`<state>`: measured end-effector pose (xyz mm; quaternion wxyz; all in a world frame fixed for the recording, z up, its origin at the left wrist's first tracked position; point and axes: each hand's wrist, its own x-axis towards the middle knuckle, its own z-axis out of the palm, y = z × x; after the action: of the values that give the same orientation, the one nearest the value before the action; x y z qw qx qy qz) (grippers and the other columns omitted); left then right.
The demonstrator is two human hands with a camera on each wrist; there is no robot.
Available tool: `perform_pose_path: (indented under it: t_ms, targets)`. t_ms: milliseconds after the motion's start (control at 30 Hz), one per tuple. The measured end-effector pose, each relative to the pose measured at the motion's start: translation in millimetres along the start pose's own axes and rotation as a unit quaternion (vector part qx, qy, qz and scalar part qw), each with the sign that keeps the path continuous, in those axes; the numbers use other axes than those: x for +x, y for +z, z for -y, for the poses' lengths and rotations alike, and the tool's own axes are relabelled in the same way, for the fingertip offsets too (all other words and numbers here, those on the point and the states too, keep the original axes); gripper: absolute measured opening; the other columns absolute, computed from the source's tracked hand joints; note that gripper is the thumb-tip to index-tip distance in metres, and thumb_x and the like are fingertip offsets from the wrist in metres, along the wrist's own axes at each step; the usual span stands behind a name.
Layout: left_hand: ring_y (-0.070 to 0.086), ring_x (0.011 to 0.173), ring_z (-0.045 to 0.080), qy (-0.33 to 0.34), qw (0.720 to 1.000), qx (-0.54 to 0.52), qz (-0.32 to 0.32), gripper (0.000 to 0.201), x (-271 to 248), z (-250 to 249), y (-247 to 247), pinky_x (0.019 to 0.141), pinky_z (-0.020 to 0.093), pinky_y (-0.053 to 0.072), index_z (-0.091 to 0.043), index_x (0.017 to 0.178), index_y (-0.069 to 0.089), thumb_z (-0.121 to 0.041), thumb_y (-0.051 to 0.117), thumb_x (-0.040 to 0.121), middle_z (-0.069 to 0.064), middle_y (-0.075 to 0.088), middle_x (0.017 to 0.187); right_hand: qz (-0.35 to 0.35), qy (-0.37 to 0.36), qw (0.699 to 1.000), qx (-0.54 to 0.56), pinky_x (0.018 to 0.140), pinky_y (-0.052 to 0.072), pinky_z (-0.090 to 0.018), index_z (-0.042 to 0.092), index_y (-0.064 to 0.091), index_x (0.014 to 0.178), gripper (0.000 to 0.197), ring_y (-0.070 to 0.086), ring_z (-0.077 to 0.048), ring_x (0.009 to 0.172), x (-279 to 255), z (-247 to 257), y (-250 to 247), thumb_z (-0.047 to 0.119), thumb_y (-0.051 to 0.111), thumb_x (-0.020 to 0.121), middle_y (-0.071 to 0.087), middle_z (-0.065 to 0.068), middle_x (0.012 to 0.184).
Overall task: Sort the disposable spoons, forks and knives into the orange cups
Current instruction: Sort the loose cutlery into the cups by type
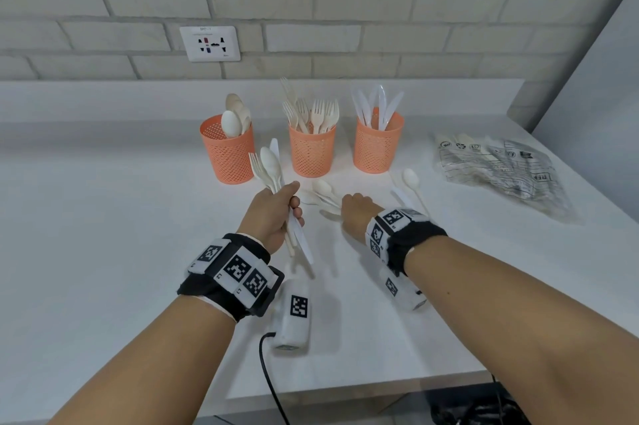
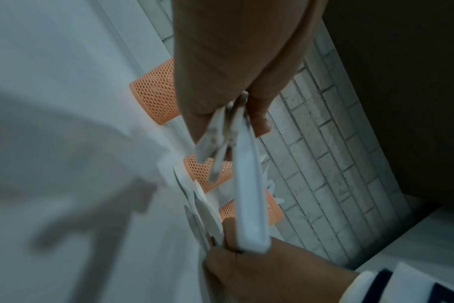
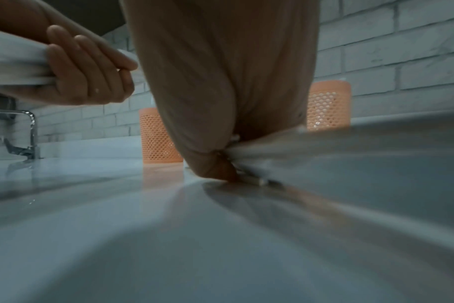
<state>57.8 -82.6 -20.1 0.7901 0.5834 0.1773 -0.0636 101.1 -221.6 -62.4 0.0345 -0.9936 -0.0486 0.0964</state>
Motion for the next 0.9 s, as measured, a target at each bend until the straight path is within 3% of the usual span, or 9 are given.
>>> perform_pose_path:
  t_ms: [133, 333, 400, 467, 533, 633, 733, 800, 900]
  targets:
    - [0.039, 0.034, 0.006, 0.005, 1.0, 0.0, -0.005, 0.017, 3.5, 1.7, 1.7, 0.048, 0.024, 0.04, -0.012, 0.081, 0.042, -0.014, 0.049, 0.096, 0.0, 0.039, 0.055, 0.018, 0.005, 1.0, -0.004, 0.094, 0.04, -0.041, 0.002, 0.04, 0.122, 0.03, 0.048, -0.031, 0.117, -0.5, -0.5, -1.0, 0.022, 0.037, 0.1, 0.046, -0.016, 0.128]
    - [0.04, 0.035, 0.006, 0.012, 1.0, 0.001, -0.012, 0.016, 8.4, 6.6, 3.4, 0.047, 0.023, 0.04, -0.012, 0.081, 0.044, -0.016, 0.051, 0.095, 0.001, 0.039, 0.057, 0.063, -0.04, 0.997, 0.025, 0.094, 0.038, -0.046, -0.003, 0.037, 0.125, 0.036, 0.043, -0.035, 0.117, -12.4, -4.8, -25.3, 0.021, 0.032, 0.098, 0.038, -0.019, 0.128]
    - [0.04, 0.035, 0.006, 0.018, 1.0, -0.01, -0.02, 0.017, 9.9, 7.5, 3.7, 0.046, 0.023, 0.04, -0.012, 0.082, 0.044, -0.018, 0.054, 0.094, 0.001, 0.038, 0.057, 0.078, -0.054, 0.993, 0.063, 0.089, 0.039, -0.045, -0.001, 0.038, 0.119, 0.031, 0.047, -0.032, 0.104, -16.2, -8.4, -34.7, 0.02, 0.034, 0.097, 0.044, -0.017, 0.114]
    - [0.039, 0.035, 0.006, 0.035, 0.998, -0.03, -0.03, 0.019, 10.9, 7.7, 4.8, 0.047, 0.022, 0.04, -0.012, 0.08, 0.045, -0.02, 0.059, 0.092, 0.0, 0.037, 0.056, 0.075, -0.077, 0.986, 0.124, 0.076, 0.039, -0.038, 0.008, 0.039, 0.097, 0.015, 0.047, -0.026, 0.083, -15.0, -13.4, -41.6, 0.022, 0.033, 0.098, 0.044, -0.008, 0.087]
    - [0.038, 0.035, 0.007, 0.059, 0.997, -0.043, -0.038, 0.02, 11.4, 7.9, 6.8, 0.047, 0.023, 0.039, -0.013, 0.079, 0.048, -0.022, 0.064, 0.088, -0.001, 0.037, 0.053, 0.041, -0.097, 0.978, 0.182, 0.065, 0.035, -0.032, 0.014, 0.03, 0.081, 0.018, 0.041, -0.018, 0.063, -12.4, -16.6, -48.0, 0.016, 0.032, 0.098, 0.036, -0.001, 0.069]
    - [0.037, 0.038, 0.007, 0.095, 0.994, -0.034, -0.027, 0.023, 11.8, 6.5, 14.2, 0.049, 0.023, 0.039, -0.012, 0.08, 0.052, -0.026, 0.069, 0.084, -0.005, 0.038, 0.048, -0.019, -0.125, 0.952, 0.279, 0.057, 0.032, -0.03, 0.008, 0.03, 0.094, 0.005, 0.035, -0.013, 0.056, -12.3, -14.4, -58.1, 0.011, 0.033, 0.098, 0.035, 0.0, 0.066]
    - [0.038, 0.041, 0.006, 0.121, 0.993, -0.017, 0.003, 0.032, 13.0, 5.6, 27.6, 0.049, 0.022, 0.039, -0.004, 0.096, 0.056, -0.028, 0.071, 0.081, 0.001, 0.046, 0.065, -0.074, -0.153, 0.929, 0.329, 0.055, 0.035, -0.025, 0.006, 0.035, 0.107, 0.01, 0.047, -0.014, 0.063, -17.5, -3.6, -66.0, 0.011, 0.035, 0.097, 0.045, 0.001, 0.072]
    - [0.05, 0.051, 0.009, 0.14, 0.989, -0.017, 0.034, 0.036, 12.4, 3.1, 38.8, 0.053, 0.024, 0.044, -0.002, 0.105, 0.058, -0.027, 0.07, 0.081, 0.009, 0.056, 0.082, -0.088, -0.154, 0.92, 0.35, 0.06, 0.04, -0.024, 0.01, 0.039, 0.105, 0.01, 0.053, -0.011, 0.069, -18.3, 7.5, -63.4, 0.015, 0.035, 0.097, 0.05, 0.005, 0.078]
    - [0.067, 0.09, 0.021, 0.121, 0.99, -0.06, 0.051, 0.038, 17.2, -2.8, 47.4, 0.08, 0.032, 0.055, -0.005, 0.115, 0.059, -0.026, 0.067, 0.084, 0.014, 0.068, 0.103, -0.097, -0.161, 0.914, 0.359, 0.072, 0.049, -0.034, 0.011, 0.047, 0.11, 0.024, 0.058, -0.018, 0.078, -19.7, 18.5, -61.7, 0.022, 0.033, 0.092, 0.057, -0.003, 0.093]
